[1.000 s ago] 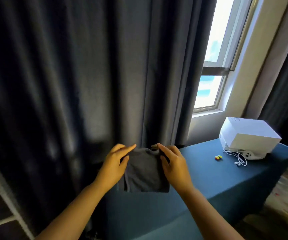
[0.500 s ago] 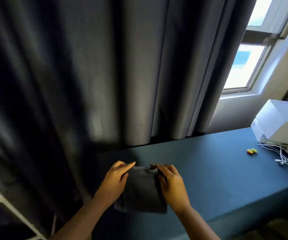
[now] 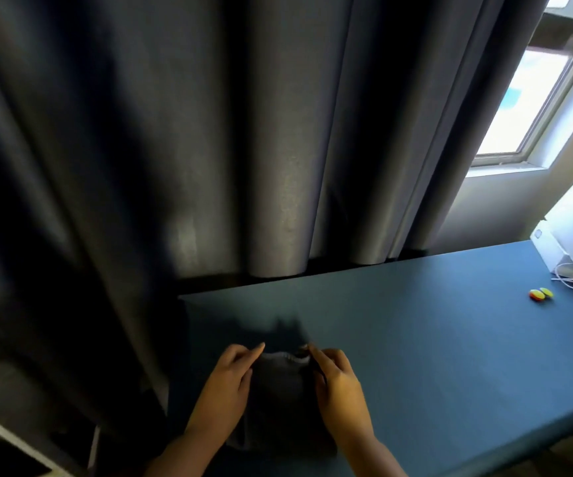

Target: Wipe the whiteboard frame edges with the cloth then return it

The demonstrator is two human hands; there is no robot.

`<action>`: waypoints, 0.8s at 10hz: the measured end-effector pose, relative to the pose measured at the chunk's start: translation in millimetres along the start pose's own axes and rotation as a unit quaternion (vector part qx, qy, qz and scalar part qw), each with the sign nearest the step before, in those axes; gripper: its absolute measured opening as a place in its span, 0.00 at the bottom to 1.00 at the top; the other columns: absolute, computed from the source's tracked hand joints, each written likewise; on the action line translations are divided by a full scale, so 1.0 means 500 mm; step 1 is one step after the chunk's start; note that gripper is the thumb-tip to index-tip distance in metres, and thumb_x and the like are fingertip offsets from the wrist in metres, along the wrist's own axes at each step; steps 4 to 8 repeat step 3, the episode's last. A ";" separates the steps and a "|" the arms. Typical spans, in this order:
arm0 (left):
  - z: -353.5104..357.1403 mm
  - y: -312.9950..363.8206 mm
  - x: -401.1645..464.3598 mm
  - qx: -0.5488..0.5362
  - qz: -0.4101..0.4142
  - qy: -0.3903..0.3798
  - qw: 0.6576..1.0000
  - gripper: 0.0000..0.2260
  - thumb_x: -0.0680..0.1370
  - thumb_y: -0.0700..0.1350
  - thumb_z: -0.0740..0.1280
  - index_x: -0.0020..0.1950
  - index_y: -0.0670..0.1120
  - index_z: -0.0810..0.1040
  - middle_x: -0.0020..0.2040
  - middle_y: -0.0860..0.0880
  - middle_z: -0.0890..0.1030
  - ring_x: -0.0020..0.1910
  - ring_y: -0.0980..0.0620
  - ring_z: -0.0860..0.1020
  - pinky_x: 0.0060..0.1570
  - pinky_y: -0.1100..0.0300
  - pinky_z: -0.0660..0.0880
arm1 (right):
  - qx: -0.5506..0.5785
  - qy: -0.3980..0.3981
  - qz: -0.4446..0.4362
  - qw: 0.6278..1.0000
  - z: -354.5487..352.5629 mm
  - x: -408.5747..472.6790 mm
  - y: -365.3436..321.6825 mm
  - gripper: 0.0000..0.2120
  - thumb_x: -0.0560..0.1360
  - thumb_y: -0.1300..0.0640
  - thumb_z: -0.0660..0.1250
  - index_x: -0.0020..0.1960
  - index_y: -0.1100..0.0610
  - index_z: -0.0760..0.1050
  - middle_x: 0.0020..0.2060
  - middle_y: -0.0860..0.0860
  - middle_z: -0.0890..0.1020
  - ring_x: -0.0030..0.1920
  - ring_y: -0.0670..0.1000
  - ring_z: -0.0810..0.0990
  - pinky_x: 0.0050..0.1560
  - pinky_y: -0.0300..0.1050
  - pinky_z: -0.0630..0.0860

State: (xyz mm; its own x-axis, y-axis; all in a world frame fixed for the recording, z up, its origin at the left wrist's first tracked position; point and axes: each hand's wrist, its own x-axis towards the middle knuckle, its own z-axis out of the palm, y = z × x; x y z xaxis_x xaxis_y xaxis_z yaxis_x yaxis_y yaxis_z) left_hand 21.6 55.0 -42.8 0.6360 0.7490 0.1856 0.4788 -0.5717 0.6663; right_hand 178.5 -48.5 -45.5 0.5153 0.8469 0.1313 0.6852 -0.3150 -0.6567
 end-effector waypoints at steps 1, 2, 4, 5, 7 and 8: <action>0.007 -0.008 0.008 0.010 -0.011 -0.025 1.000 0.19 0.78 0.37 0.60 0.69 0.48 0.70 0.55 0.51 0.71 0.51 0.58 0.73 0.56 0.69 0.68 | -0.034 -0.035 0.026 0.998 0.004 0.007 0.002 0.22 0.76 0.63 0.58 0.68 0.49 0.67 0.60 0.52 0.72 0.52 0.54 0.78 0.52 0.43 0.73; 0.004 -0.007 0.019 0.051 -0.035 -0.069 0.996 0.21 0.80 0.42 0.59 0.72 0.51 0.64 0.60 0.51 0.69 0.54 0.55 0.74 0.56 0.60 0.72 | -0.085 -0.078 0.059 0.992 -0.010 0.019 -0.014 0.22 0.77 0.61 0.56 0.69 0.47 0.63 0.61 0.52 0.69 0.52 0.57 0.77 0.52 0.48 0.75; -0.011 0.003 0.023 0.092 -0.050 -0.088 0.991 0.23 0.80 0.46 0.59 0.74 0.53 0.59 0.63 0.53 0.67 0.57 0.56 0.73 0.54 0.61 0.73 | -0.115 -0.091 0.061 0.987 -0.027 0.020 -0.029 0.22 0.77 0.58 0.57 0.69 0.46 0.61 0.60 0.53 0.68 0.51 0.58 0.77 0.49 0.49 0.76; -0.011 0.003 0.023 0.092 -0.050 -0.088 0.991 0.23 0.80 0.46 0.59 0.74 0.53 0.59 0.63 0.53 0.67 0.57 0.56 0.73 0.54 0.61 0.73 | -0.115 -0.091 0.061 0.987 -0.027 0.020 -0.029 0.22 0.77 0.58 0.57 0.69 0.46 0.61 0.60 0.53 0.68 0.51 0.58 0.77 0.49 0.49 0.76; -0.011 0.003 0.023 0.092 -0.050 -0.088 0.991 0.23 0.80 0.46 0.59 0.74 0.53 0.59 0.63 0.53 0.67 0.57 0.56 0.73 0.54 0.61 0.73 | -0.115 -0.091 0.061 0.987 -0.027 0.020 -0.029 0.22 0.77 0.58 0.57 0.69 0.46 0.61 0.60 0.53 0.68 0.51 0.58 0.77 0.49 0.49 0.76; -0.011 0.003 0.023 0.092 -0.050 -0.088 0.991 0.23 0.80 0.46 0.59 0.74 0.53 0.59 0.63 0.53 0.67 0.57 0.56 0.73 0.54 0.61 0.73 | -0.115 -0.091 0.061 0.987 -0.027 0.020 -0.029 0.22 0.77 0.58 0.57 0.69 0.46 0.61 0.60 0.53 0.68 0.51 0.58 0.77 0.49 0.49 0.76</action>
